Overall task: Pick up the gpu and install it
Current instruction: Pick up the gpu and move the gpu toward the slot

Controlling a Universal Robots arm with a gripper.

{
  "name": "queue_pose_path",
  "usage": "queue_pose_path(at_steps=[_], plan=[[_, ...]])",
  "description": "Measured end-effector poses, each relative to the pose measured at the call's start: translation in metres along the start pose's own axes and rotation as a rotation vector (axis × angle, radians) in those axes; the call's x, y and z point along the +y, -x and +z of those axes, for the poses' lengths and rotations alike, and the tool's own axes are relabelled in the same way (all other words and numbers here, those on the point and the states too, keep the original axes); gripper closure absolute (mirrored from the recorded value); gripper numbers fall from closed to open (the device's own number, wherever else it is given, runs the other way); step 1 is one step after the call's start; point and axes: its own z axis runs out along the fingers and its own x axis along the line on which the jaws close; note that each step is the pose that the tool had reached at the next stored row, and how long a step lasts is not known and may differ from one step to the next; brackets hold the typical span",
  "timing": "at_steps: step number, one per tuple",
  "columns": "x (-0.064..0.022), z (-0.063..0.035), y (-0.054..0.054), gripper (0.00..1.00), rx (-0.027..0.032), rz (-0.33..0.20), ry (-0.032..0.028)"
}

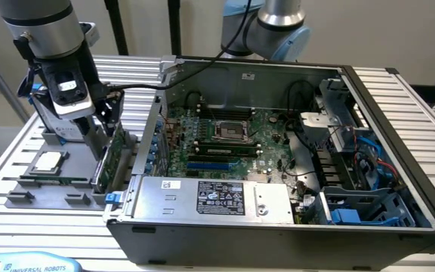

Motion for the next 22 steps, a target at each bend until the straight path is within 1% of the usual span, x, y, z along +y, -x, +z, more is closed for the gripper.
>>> queue_pose_path(at_steps=[15,22], plan=[[-0.008,0.027,0.0,0.46,-0.0026,0.0,0.0001],[-0.0095,0.0397,0.0,0.46,-0.0044,0.0,0.0003]])
